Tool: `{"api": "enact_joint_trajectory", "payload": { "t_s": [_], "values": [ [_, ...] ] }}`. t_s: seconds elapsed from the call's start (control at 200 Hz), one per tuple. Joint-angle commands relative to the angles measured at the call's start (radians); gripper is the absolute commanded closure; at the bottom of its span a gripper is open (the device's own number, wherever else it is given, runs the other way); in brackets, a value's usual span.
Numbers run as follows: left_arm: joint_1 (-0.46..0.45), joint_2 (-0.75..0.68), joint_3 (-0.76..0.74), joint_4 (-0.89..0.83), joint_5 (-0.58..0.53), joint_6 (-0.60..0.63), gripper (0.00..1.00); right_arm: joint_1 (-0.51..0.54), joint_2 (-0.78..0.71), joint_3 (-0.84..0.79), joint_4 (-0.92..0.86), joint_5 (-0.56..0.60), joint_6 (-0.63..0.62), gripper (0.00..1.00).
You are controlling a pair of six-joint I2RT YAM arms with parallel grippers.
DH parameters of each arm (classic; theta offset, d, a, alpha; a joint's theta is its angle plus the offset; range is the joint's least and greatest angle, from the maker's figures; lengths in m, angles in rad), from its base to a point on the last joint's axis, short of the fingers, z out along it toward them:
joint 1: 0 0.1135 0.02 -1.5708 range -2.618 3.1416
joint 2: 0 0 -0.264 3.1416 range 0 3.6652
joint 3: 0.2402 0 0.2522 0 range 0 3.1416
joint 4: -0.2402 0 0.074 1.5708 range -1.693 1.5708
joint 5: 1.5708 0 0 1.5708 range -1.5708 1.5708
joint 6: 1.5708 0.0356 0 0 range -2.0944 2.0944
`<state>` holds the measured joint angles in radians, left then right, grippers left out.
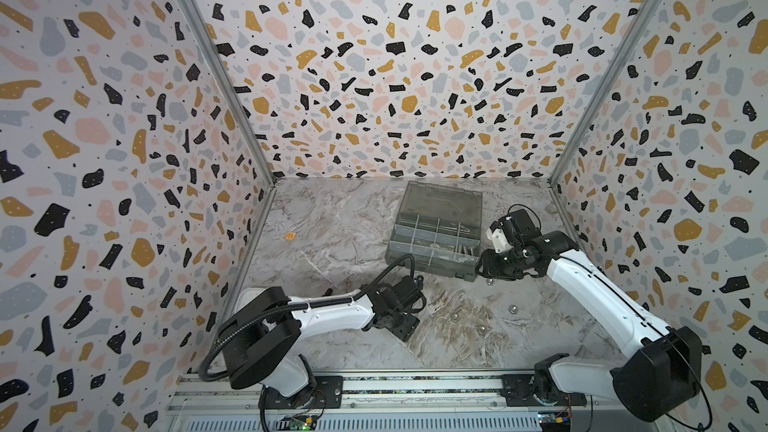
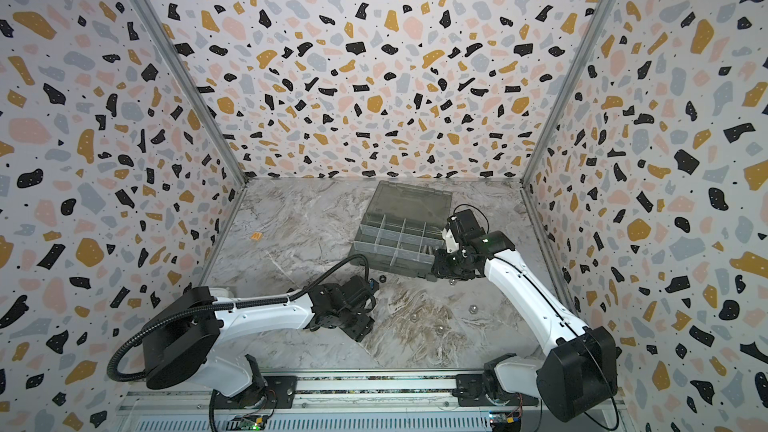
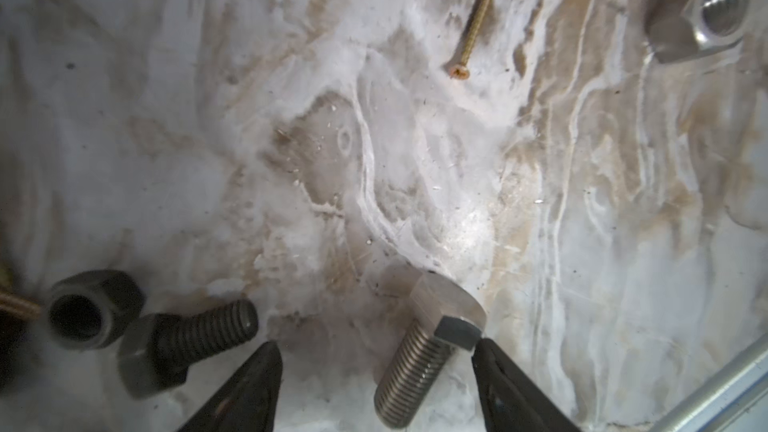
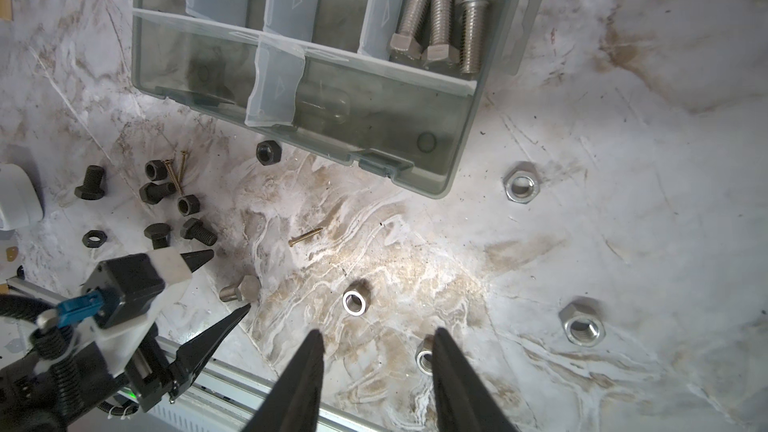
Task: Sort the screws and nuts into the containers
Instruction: 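Grasp a silver bolt with the left gripper while the right arm moves toward nuts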
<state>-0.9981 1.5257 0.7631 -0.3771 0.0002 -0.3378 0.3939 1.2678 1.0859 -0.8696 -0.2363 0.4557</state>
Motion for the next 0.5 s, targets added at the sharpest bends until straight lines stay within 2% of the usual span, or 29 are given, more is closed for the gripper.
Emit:
{"api": "enact_joint_trajectory", "payload": {
  "t_s": [0.0, 0.195, 0.496],
  "values": [
    [-0.007, 0.016, -0.001, 0.026, 0.003, -0.012, 0.28, 0.005, -0.037, -0.009, -0.041, 0.003, 0.012, 0.55],
    [-0.010, 0.047, 0.007, 0.033, 0.026, -0.012, 0.38, -0.001, -0.047, -0.012, -0.051, 0.013, 0.012, 0.55],
    [-0.011, 0.071, 0.025, 0.023, 0.072, 0.011, 0.69, -0.021, -0.054, -0.001, -0.067, 0.013, 0.002, 0.55]
  ]
}}
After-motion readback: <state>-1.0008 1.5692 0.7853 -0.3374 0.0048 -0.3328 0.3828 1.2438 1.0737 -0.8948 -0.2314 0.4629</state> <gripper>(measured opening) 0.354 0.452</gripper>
